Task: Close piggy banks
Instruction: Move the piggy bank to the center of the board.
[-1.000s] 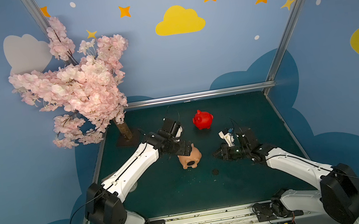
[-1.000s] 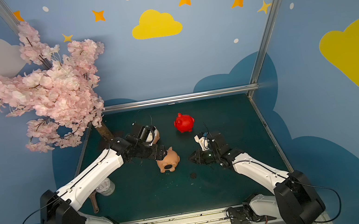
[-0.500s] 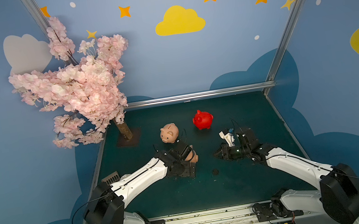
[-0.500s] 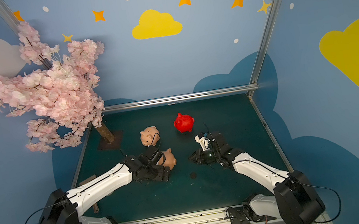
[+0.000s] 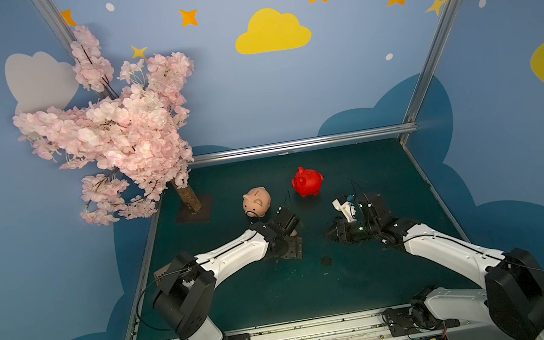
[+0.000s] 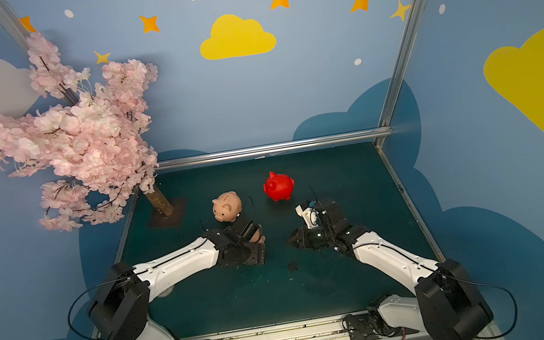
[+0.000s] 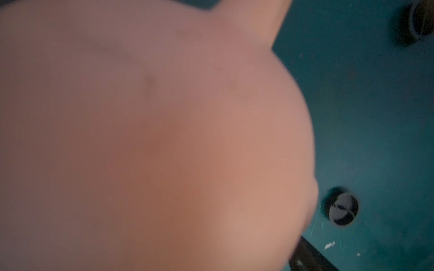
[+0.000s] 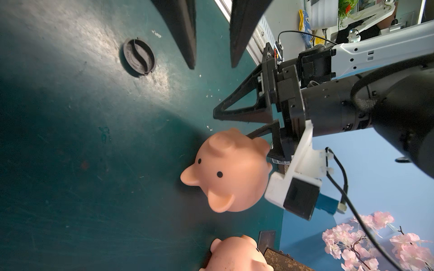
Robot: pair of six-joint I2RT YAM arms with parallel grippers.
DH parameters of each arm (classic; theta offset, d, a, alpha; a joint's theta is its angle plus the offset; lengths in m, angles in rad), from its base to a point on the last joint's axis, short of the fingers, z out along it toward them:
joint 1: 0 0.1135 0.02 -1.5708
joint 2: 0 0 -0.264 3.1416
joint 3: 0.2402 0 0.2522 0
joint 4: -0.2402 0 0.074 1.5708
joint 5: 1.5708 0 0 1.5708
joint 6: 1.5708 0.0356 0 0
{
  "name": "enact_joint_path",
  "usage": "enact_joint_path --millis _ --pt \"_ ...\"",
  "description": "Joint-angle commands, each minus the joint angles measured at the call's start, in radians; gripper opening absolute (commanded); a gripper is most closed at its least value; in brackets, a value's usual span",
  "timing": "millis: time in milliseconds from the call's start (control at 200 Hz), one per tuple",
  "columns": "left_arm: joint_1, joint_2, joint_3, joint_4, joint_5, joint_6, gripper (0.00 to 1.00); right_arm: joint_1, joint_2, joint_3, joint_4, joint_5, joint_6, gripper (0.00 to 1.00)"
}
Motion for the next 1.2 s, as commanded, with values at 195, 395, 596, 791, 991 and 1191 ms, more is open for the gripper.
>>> enact_joint_path --millis 195,395,596,791,991,1191 --pt "0.059 0.124 0.124 0.065 -0.031 0.066 0.89 -0.019 -0.029 -0.009 -0.012 0.012 0.003 0.26" --pt "0.092 0.214 0.221 0.085 -0.021 0.087 0.83 -0.027 -0.027 -0.020 -0.005 0.018 0.014 0.26" --pt "0.114 0.307 0.334 0.084 -0.002 0.120 0.81 -0.038 -0.026 -0.024 -0.006 0.018 0.018 0.26" --pt "0.144 0.386 0.423 0.076 0.001 0.132 0.80 -0.046 -0.022 -0.022 -0.006 0.018 0.020 0.26" --pt "0.172 0.432 0.493 0.050 -0.013 0.140 0.80 -0.053 -0.020 -0.024 -0.009 0.015 0.020 0.26" --pt "0.198 0.438 0.528 0.050 -0.009 0.150 0.81 -0.057 -0.012 -0.024 -0.005 0.010 0.020 0.26"
